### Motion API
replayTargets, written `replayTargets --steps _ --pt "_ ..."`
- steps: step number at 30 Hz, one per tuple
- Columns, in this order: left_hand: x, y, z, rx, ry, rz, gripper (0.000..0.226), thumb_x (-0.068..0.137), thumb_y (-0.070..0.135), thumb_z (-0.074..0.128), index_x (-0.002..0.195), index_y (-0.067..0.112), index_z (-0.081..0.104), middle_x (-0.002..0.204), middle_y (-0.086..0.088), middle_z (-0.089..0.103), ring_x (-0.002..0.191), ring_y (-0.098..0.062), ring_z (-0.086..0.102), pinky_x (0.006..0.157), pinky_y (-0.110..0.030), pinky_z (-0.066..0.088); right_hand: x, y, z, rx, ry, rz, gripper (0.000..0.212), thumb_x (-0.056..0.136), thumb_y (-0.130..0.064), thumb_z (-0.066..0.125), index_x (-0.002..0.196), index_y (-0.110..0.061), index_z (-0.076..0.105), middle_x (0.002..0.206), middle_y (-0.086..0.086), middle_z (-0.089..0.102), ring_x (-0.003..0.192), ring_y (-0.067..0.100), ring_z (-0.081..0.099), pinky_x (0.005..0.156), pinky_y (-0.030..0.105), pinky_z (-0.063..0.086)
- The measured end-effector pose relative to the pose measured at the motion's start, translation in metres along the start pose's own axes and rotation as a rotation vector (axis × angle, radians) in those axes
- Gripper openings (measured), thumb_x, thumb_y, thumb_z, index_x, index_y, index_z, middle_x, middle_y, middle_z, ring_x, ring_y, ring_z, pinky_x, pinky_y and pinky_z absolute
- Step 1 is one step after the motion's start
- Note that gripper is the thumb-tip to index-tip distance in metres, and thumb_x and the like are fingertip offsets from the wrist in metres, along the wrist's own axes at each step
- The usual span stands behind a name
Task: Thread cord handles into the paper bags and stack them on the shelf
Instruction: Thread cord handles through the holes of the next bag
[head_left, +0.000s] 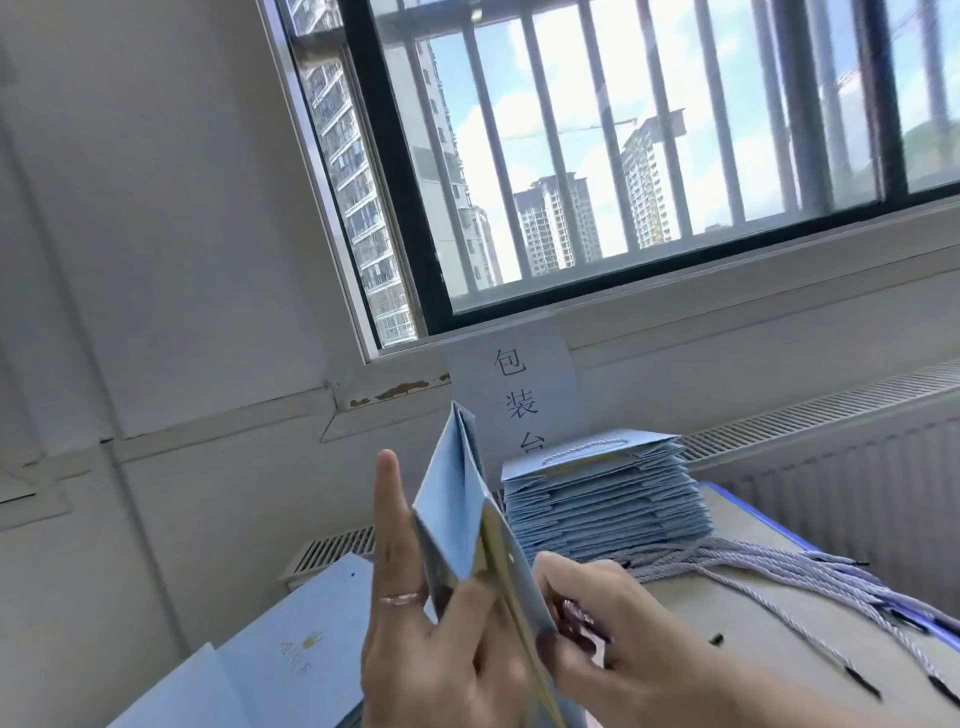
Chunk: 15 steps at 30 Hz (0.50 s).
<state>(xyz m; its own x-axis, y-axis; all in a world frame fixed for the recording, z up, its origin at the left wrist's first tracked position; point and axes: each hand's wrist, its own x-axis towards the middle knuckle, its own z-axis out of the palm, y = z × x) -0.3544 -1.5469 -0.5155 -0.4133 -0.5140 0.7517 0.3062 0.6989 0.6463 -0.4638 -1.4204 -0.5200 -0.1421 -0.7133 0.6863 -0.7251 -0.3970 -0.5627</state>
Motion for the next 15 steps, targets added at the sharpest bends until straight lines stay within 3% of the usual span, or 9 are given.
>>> replayTargets --steps 2,3,4,6,7,9,11,13,15 --pt "-0.006 0.005 0.010 0.048 0.141 0.032 0.090 0.073 0.032 0.061 0.147 0.059 0.019 0.159 0.003 0.033 0.131 -0.003 0.048 0.087 0.009 0.027 0.000 -0.001 0.002 -0.002 0.001 -0.033 0.030 0.086 -0.010 0.051 0.073 -0.034 0.038 0.059 -0.011 0.040 0.055 0.014 0.034 0.053 0.033 0.028" --pt "-0.011 0.013 0.014 0.084 0.209 0.061 0.089 0.072 0.024 0.059 0.143 0.063 0.024 0.153 0.000 0.044 0.110 -0.005 0.063 0.076 0.006 0.036 -0.001 0.000 0.003 0.007 0.004 -0.035 0.028 0.087 -0.007 0.051 0.075 -0.030 0.039 0.059 -0.007 0.040 0.054 0.018 0.034 0.052 0.036 0.027" --pt "-0.015 0.017 0.019 0.127 0.264 0.121 0.094 0.069 0.014 0.057 0.141 0.066 0.028 0.149 0.000 0.049 0.090 0.001 0.066 0.066 0.003 0.038 -0.001 0.001 0.004 0.026 0.001 -0.030 0.024 0.087 -0.004 0.050 0.076 -0.023 0.041 0.060 -0.001 0.040 0.055 0.023 0.034 0.052 0.039 0.027" --pt "-0.020 0.024 0.021 0.257 0.243 0.230 0.097 0.067 0.004 0.055 0.143 0.060 0.032 0.148 -0.001 0.050 0.098 0.009 0.063 0.059 0.003 0.035 -0.002 0.005 0.004 0.050 -0.002 -0.015 0.015 0.089 -0.003 0.047 0.078 -0.012 0.041 0.061 0.002 0.040 0.056 0.025 0.033 0.052 0.040 0.027" --pt "-0.018 0.026 0.018 0.326 0.247 0.283 0.088 0.071 0.003 0.054 0.142 0.052 0.042 0.147 -0.008 0.051 0.107 0.002 0.065 0.057 0.002 0.035 -0.002 0.006 0.004 0.044 0.006 -0.017 0.015 0.090 -0.003 0.046 0.078 -0.011 0.041 0.061 -0.001 0.039 0.056 0.022 0.032 0.052 0.037 0.027" --pt "-0.013 0.020 0.012 0.512 0.210 0.358 0.048 0.082 0.006 0.046 0.112 0.030 0.075 0.146 -0.018 0.050 0.105 -0.033 0.069 0.055 -0.008 0.034 -0.002 0.007 0.003 0.027 0.022 -0.039 0.024 0.090 -0.001 0.047 0.077 -0.020 0.039 0.062 -0.006 0.037 0.057 0.016 0.031 0.053 0.029 0.026" --pt "-0.014 0.015 0.015 0.669 0.181 0.287 0.041 0.082 0.012 0.039 0.079 0.020 0.079 0.141 -0.019 0.055 0.089 -0.042 0.071 0.055 -0.019 0.036 -0.002 0.007 0.003 -0.014 0.037 -0.075 0.036 0.088 -0.004 0.048 0.076 -0.036 0.035 0.061 -0.012 0.036 0.056 0.011 0.029 0.053 0.023 0.025" --pt "-0.016 0.015 0.018 0.617 0.186 0.176 0.033 0.078 0.025 0.044 0.072 0.018 0.076 0.097 -0.024 0.069 0.068 -0.039 0.066 0.051 -0.019 0.038 -0.002 0.007 0.005 -0.065 0.024 -0.100 0.036 0.085 -0.011 0.049 0.077 -0.043 0.034 0.060 -0.017 0.036 0.054 0.008 0.031 0.053 0.018 0.025" --pt "-0.019 0.009 0.018 0.529 0.260 0.168 0.035 0.077 0.036 0.048 0.073 0.015 0.076 0.066 -0.016 0.059 0.058 -0.027 0.055 0.053 -0.005 0.032 -0.001 0.006 0.008 -0.079 -0.007 -0.101 0.033 0.084 -0.012 0.051 0.079 -0.041 0.035 0.061 -0.017 0.038 0.055 0.009 0.034 0.054 0.018 0.027"
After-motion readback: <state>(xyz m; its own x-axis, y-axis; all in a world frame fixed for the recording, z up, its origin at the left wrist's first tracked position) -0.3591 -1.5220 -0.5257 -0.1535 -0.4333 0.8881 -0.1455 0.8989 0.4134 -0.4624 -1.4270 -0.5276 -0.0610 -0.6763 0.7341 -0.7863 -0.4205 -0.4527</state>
